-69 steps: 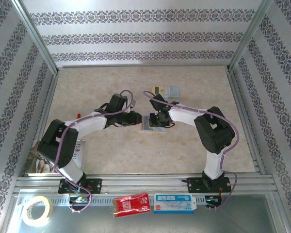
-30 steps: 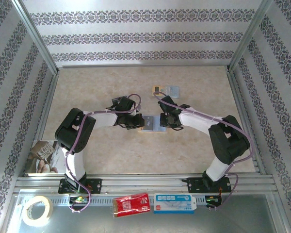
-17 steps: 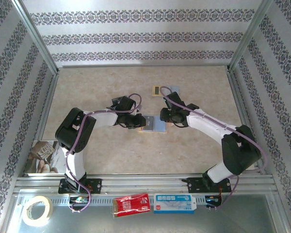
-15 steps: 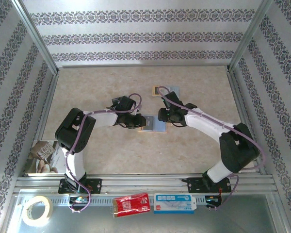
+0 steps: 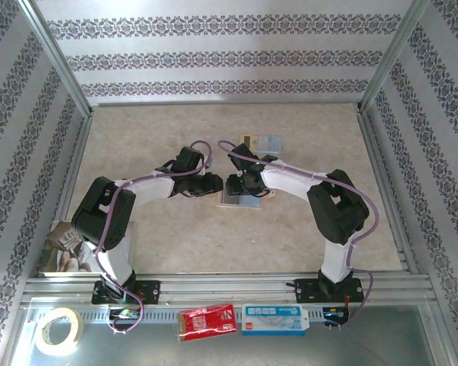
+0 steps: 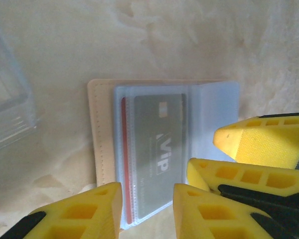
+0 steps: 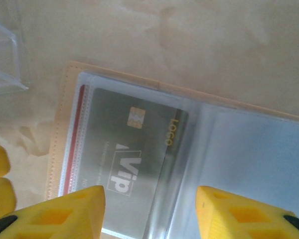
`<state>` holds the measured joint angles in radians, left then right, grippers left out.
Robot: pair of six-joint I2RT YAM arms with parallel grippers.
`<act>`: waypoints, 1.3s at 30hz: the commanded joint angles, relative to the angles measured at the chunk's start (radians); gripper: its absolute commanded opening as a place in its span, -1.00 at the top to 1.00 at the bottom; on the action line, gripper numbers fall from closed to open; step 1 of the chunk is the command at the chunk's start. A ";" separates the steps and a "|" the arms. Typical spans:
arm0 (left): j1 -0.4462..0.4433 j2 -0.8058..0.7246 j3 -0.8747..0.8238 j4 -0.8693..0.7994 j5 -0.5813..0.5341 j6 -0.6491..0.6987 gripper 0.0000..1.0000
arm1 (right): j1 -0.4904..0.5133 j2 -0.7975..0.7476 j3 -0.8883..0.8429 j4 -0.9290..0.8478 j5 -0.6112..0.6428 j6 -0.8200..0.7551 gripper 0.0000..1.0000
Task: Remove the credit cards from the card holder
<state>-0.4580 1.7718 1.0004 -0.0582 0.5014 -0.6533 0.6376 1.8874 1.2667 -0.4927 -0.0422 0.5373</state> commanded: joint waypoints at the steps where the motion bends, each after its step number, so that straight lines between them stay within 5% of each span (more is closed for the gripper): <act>1: 0.006 -0.010 -0.017 -0.019 -0.029 -0.012 0.36 | 0.002 0.038 0.040 -0.081 0.039 -0.020 -0.06; 16: -0.006 0.027 0.000 -0.028 0.064 -0.001 0.39 | -0.008 0.095 0.001 -0.102 0.054 -0.009 0.32; 39: -0.049 0.072 0.050 -0.079 0.054 0.013 0.62 | -0.035 0.071 -0.058 -0.032 0.000 0.015 0.41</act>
<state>-0.4919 1.8469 1.0279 -0.0811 0.5831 -0.6617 0.6170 1.9362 1.2503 -0.4931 -0.0612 0.5358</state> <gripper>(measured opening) 0.189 0.297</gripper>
